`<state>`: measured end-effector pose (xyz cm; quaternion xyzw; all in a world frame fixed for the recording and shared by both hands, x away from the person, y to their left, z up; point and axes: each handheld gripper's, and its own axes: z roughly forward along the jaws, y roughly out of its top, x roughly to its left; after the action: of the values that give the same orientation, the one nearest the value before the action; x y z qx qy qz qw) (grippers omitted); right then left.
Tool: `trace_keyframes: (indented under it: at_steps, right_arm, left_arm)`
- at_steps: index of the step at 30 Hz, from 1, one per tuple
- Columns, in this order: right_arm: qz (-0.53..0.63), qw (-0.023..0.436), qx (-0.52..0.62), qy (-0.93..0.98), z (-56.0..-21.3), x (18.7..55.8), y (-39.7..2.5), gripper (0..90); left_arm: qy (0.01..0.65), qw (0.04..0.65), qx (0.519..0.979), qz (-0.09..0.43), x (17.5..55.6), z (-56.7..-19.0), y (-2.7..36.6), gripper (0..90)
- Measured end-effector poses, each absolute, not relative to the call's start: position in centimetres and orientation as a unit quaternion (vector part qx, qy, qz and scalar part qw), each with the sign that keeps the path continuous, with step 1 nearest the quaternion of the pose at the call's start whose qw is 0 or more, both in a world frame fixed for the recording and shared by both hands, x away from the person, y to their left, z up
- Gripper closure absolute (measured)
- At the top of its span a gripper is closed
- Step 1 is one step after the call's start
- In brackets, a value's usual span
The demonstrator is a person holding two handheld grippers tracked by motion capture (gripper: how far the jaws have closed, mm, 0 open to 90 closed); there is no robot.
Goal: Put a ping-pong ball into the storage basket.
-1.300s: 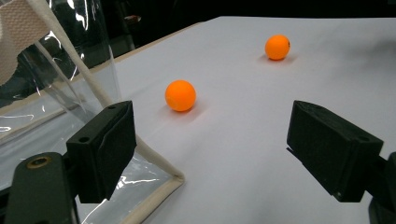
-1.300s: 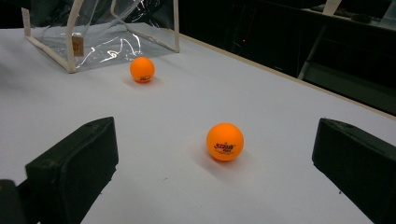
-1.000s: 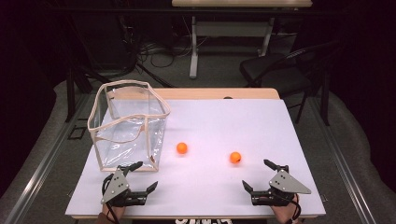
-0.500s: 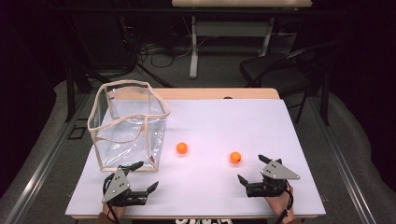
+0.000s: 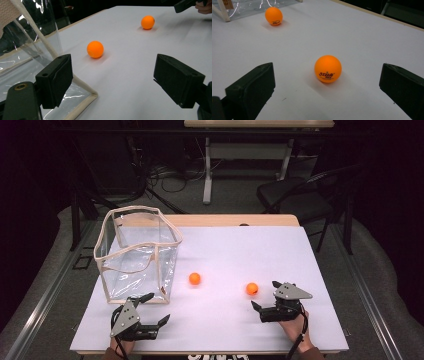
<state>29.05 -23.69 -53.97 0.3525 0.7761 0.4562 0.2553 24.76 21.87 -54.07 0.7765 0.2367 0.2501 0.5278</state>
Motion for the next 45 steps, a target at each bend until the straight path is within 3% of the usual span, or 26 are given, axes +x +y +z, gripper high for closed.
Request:
trace_keyframes:
  at_steps: [45]
  right_arm:
    - [0.412, 0.210, 0.367, 0.807, -55.2, 33.6, -21.4, 0.0]
  left_arm:
    - [0.234, 0.525, 0.779, 0.250, 24.8, -54.1, 21.8, 15.8]
